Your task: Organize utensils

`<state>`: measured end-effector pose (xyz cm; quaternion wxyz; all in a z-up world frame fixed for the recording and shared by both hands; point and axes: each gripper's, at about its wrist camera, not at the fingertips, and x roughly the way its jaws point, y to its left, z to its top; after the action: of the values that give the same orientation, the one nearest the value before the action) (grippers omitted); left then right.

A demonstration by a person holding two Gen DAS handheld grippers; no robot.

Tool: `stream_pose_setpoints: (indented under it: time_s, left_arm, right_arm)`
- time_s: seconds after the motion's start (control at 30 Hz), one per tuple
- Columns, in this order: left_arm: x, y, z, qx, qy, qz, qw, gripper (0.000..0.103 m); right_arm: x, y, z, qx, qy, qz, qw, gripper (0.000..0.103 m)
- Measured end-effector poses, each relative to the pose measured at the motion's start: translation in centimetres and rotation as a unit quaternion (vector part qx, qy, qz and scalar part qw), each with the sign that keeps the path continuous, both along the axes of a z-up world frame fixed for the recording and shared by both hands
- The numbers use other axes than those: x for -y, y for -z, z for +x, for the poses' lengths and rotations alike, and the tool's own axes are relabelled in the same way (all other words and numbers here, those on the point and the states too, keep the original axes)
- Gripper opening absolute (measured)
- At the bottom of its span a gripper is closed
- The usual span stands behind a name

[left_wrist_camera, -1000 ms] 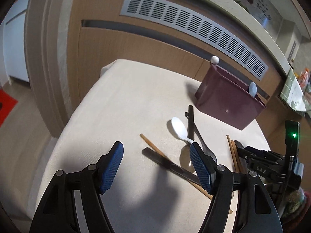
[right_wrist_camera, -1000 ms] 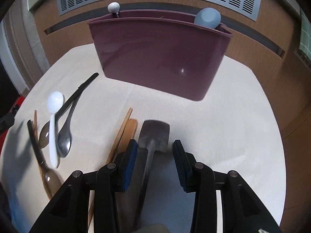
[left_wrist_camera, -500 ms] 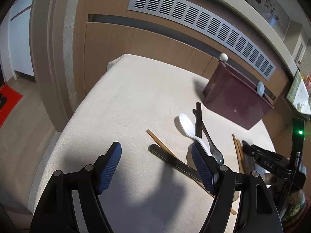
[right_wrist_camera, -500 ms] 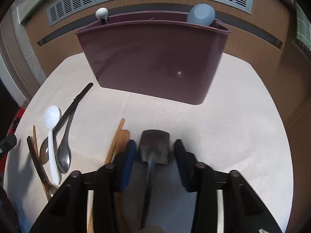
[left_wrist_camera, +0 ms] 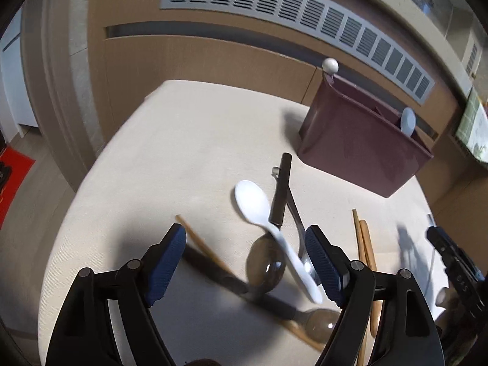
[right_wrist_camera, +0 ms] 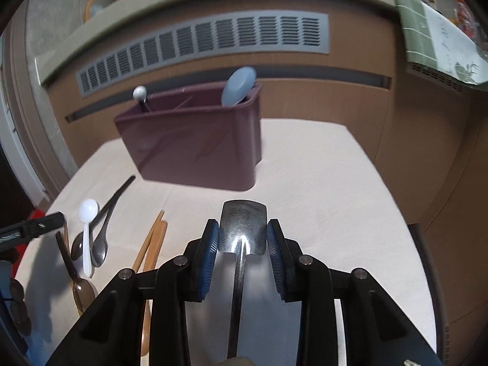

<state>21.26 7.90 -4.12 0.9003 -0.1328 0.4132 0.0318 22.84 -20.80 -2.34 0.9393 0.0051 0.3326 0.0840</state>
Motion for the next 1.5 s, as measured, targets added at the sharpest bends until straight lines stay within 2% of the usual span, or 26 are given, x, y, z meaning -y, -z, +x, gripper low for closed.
stream_pose_setpoints:
  time_s: [0.07, 0.13, 0.17, 0.2, 0.37, 0.43, 0.5, 0.53, 0.77, 0.83, 0.93, 1.1, 1.5]
  left_arm:
    - [0.1, 0.2, 0.7, -0.006, -0.01, 0.007, 0.9999, 0.08]
    - [-0.3, 0.4, 1.4, -0.021, -0.036, 0.013, 0.999, 0.073]
    - [-0.7, 0.5, 1.7, -0.029, -0.047, 0.008, 0.9984, 0.06]
    - [-0.9, 0.5, 1.9, -0.032, -0.05, 0.006, 0.9982, 0.051]
    - [-1.2, 1.0, 3.2, -0.044, -0.037, -0.014, 0.9982, 0.049]
    - [-1.3, 1.3, 3.8, -0.049, -0.039, -0.035, 0.9974, 0.046]
    - [-1.2, 1.7, 4.3, -0.054, -0.036, -0.053, 0.9965, 0.036]
    - [-1.0, 1.9, 4.8, -0.058, -0.033, -0.057, 0.9961, 0.034]
    - [0.7, 2.1, 6.1, -0.062, -0.03, -0.013, 0.9976, 0.025]
    - [0.8, 2.1, 6.1, -0.06, -0.027, -0.007, 0.9978, 0.019]
    - [0.7, 2.0, 5.8, -0.054, -0.017, -0.017, 0.9982, 0.013]
    - [1.3, 0.7, 4.4, -0.023, -0.002, -0.005, 0.9997, 0.008]
    - [1.7, -4.4, -0.8, 0.058, 0.047, -0.027, 0.9968, 0.005]
  right_arm:
    - [0.6, -0.3, -0.1, 0.013, 0.003, 0.004, 1.0, 0.029]
    - [1.0, -0.7, -0.6, 0.035, 0.006, 0.002, 0.999, 0.029]
    - [0.6, -0.6, -0.5, 0.043, 0.007, 0.001, 0.999, 0.029]
    - [0.6, -0.7, -0.7, 0.051, 0.006, 0.001, 0.999, 0.029]
    - [0.9, -0.5, -0.5, 0.049, -0.016, 0.018, 0.998, 0.03]
    - [1.0, -0.4, -0.3, 0.043, -0.022, 0.028, 0.998, 0.03]
    - [1.2, -0.2, 0.0, 0.036, -0.025, 0.036, 0.998, 0.03]
    - [1.2, -0.2, 0.0, 0.034, -0.025, 0.039, 0.998, 0.03]
    - [1.3, 0.0, 0.3, 0.028, -0.024, 0.046, 0.998, 0.03]
    - [1.3, 0.0, 0.4, 0.026, -0.024, 0.046, 0.998, 0.03]
    - [1.2, 0.1, 0.5, 0.023, -0.023, 0.045, 0.998, 0.03]
    - [1.3, 0.2, 0.8, 0.016, -0.021, 0.045, 0.999, 0.03]
    - [1.1, 0.1, 0.8, 0.009, 0.002, 0.028, 1.0, 0.03]
